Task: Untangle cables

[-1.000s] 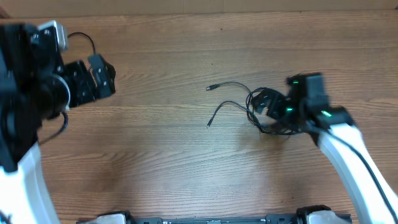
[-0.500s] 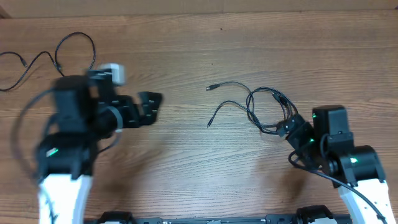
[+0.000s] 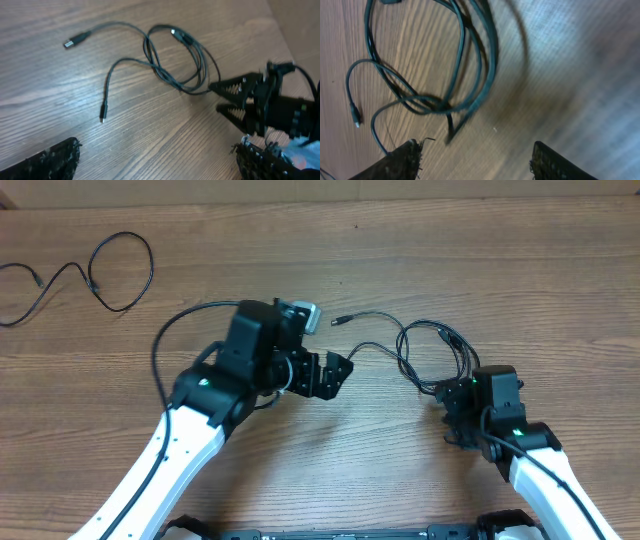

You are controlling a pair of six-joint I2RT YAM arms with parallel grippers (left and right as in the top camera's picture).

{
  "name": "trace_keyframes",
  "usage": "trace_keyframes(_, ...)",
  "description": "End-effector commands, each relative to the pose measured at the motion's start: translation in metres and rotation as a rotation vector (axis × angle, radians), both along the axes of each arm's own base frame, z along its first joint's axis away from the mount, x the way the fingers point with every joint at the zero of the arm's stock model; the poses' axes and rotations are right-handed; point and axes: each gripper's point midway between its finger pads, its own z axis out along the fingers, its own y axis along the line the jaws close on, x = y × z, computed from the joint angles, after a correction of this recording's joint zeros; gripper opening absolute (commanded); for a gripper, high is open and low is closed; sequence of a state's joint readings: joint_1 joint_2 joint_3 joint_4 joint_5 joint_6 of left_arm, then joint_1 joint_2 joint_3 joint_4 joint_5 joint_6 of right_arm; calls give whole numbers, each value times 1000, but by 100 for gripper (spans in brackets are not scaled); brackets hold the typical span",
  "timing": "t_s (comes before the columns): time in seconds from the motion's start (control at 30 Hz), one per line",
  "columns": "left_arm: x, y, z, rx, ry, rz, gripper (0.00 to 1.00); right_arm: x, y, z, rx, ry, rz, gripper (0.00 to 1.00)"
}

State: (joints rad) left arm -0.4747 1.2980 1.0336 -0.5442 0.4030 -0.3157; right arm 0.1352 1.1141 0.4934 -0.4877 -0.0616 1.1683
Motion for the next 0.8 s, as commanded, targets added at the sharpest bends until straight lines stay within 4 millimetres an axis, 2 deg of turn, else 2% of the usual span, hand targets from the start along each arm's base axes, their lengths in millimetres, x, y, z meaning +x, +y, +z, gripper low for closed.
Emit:
trace_keyframes(0.0,4,-5,-9,18,14,9,100,6,-2,-16,-9,33,-22,67)
trace_keyframes(0.07,6,-6,-15,24,25,9,100,10,-2,-30,-15,61,-22,63)
trace_keyframes(0.13,7,-6,-17,27,29,10,100,20,-1,-38,-18,48,-12,51)
trace_keyframes(0.2,8,-7,-18,28,28,10,100,26,6,-38,15,31,4,36)
trace_keyframes(0.3,11,-3,-19,46,19,30,99,36,21,-27,89,-12,49,22)
trace_keyframes(0.37,14,0,-20,60,11,45,99,47,35,-11,126,-84,141,15)
trace_keyframes(0.43,17,3,-21,73,3,64,100,59,52,13,169,-174,260,8)
trace_keyframes(0.53,21,8,-22,81,15,124,100,72,75,51,227,-282,404,4)
trace_keyframes(0.63,26,14,-23,103,4,163,100,74,98,81,225,-374,576,4)
trace_keyframes(0.77,33,21,-25,103,20,258,100,69,114,99,185,-417,690,4)
